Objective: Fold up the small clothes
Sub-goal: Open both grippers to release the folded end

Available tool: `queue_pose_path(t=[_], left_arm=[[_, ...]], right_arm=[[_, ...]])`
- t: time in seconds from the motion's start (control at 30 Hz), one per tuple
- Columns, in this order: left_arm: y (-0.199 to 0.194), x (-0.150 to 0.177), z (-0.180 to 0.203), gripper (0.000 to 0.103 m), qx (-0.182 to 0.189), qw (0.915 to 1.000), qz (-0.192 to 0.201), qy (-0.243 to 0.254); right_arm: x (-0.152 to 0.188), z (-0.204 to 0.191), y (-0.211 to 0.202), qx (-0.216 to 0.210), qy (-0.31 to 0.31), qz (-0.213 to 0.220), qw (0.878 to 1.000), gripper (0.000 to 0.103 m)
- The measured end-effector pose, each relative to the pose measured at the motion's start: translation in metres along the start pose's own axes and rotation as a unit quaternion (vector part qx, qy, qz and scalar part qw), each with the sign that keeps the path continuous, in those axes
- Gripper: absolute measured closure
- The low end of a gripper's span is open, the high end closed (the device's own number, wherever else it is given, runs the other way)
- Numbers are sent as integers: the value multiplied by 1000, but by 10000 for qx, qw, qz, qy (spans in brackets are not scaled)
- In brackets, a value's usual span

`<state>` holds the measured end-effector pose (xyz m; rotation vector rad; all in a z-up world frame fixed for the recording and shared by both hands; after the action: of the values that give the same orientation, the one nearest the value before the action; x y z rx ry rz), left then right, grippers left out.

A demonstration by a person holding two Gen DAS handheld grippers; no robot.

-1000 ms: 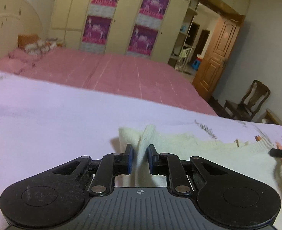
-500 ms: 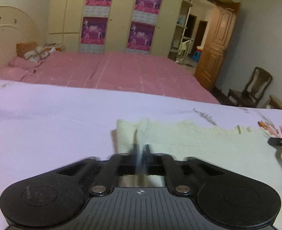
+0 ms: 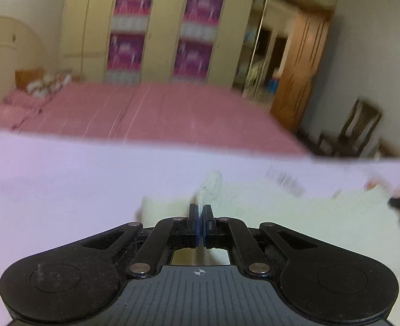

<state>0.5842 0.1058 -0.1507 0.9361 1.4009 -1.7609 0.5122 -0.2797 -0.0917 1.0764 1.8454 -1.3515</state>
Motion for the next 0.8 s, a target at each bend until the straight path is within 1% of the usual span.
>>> queue_pose_path(t=[0.03,0.07,0.1,0.13,0.17,0.2,0.23,0.27,0.3,0.37,0.4,0.47,0.53,0.6,0.63,0.67,0.7,0.73,0.77,0.8], left_arm=[[4,8,-2,101,-18,10000,-94,25],[-2,10,-2,95,-55,9999,110,45],[-7,10,-2,91,-168,9997,143,82],[-16,8,-2,78,-334,9992,215,97],[-28,6,0,58,-410,9985,347,125],[-42,2,6,47,-413,9972,600,189],[-57,-1,17,30,-279,9954,883,255],[-62,-3,30,27,-68,9947,959,362],[-61,-5,46,27,118,9943,919,524],[-49,-8,72,27,307,9940,760,727],[-43,-9,80,27,375,9940,712,736],[-28,-8,85,27,459,9959,545,562],[-20,0,82,27,430,9977,282,448],[-23,15,74,27,253,9978,245,568],[-25,25,63,27,86,9979,157,629],[-28,33,51,27,7,9979,143,634],[-34,38,40,27,38,9982,225,557],[-42,40,27,27,67,9988,264,395],[-48,41,19,27,-2,9989,271,382],[-49,42,15,27,-194,9983,245,482]], right_arm=[[5,4,9,166,36,-219,9996,99],[12,7,18,299,67,-506,9983,98],[14,9,20,305,123,-520,9981,98],[12,7,17,319,107,-466,9983,92],[9,4,11,428,23,-393,9983,83],[7,-2,3,484,-142,-251,9984,73],[5,-11,-6,370,-350,-94,9987,73],[5,-25,-13,189,-537,18,9984,73],[7,-39,-14,28,-679,20,9977,73],[16,-76,-4,-292,-1024,-144,9942,73],[21,-94,4,-406,-1144,-216,9924,74],[26,-117,20,-577,-1120,-415,9912,75],[30,-130,36,-589,-994,-540,9918,72],[36,-132,46,-556,-1050,-669,9907,70],[38,-130,46,-572,-1164,-664,9893,68],[38,-125,43,-572,-1277,-633,9881,67],[38,-116,37,-471,-1411,-574,9872,66],[37,-103,31,-277,-1495,-503,9871,65],[35,-86,24,-20,-1481,-437,9880,65],[34,-63,18,238,-1327,-385,9901,66]])
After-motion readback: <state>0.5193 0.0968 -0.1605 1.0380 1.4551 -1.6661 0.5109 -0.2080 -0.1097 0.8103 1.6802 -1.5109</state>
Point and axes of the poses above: each gripper's, at about its wrist camera, not at the fingertips, and y roughly the way its jaws point, z to its right, x to its underside, the point moved 4 cm from there along y, roughly the way its jaws point, and after that the axes turned 7 degrees about z, right-handed, at the moved point
